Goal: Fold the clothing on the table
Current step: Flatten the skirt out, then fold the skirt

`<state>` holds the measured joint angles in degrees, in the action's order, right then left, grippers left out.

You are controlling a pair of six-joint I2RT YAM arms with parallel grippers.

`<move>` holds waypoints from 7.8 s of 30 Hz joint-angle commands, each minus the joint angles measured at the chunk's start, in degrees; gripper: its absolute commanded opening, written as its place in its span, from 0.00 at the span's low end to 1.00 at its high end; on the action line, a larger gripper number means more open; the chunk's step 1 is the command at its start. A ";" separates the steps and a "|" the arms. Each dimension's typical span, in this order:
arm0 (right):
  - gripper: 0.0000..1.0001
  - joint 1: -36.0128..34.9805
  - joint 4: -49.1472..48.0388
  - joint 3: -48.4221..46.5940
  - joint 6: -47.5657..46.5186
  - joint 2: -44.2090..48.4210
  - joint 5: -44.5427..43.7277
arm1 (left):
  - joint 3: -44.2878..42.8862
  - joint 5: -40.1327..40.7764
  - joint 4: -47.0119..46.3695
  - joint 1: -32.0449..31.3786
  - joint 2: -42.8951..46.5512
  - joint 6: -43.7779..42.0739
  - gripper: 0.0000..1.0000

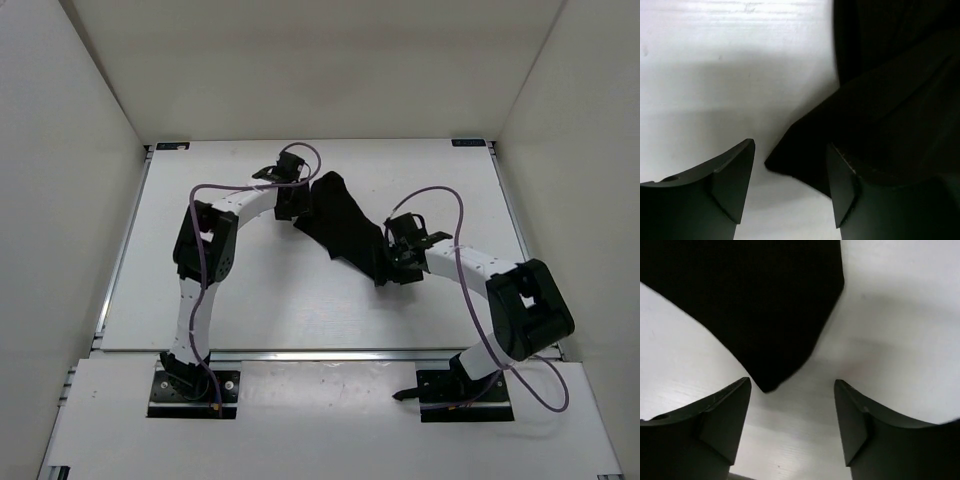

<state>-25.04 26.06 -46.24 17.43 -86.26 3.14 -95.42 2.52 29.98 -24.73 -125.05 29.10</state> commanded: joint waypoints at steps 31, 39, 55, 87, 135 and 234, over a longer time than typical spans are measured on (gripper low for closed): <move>0.01 -0.29 25.43 -24.07 -2.84 30.45 6.60 | 27.21 -9.82 10.19 -5.06 62.72 16.68 0.00; 0.00 7.54 23.25 -33.30 -7.05 20.28 15.85 | 30.55 -15.09 5.99 1.95 60.03 18.17 0.00; 0.00 16.08 21.57 -70.22 -10.66 -26.07 12.34 | -8.29 -21.95 -0.62 11.11 14.92 16.87 0.00; 0.00 14.48 17.89 -40.25 -11.10 1.84 21.47 | 28.96 -18.69 -5.44 9.08 51.00 22.66 0.00; 0.00 5.26 1.60 -14.37 4.29 -3.73 17.44 | 41.22 -12.71 -15.41 -0.68 36.74 26.28 0.00; 0.00 13.17 -0.76 -9.40 4.11 -14.82 20.86 | 40.48 -22.47 -15.29 11.55 22.39 7.72 0.01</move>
<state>-11.99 26.04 -55.64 21.54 -100.31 25.65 -55.72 -20.80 14.55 -12.67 -103.50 37.82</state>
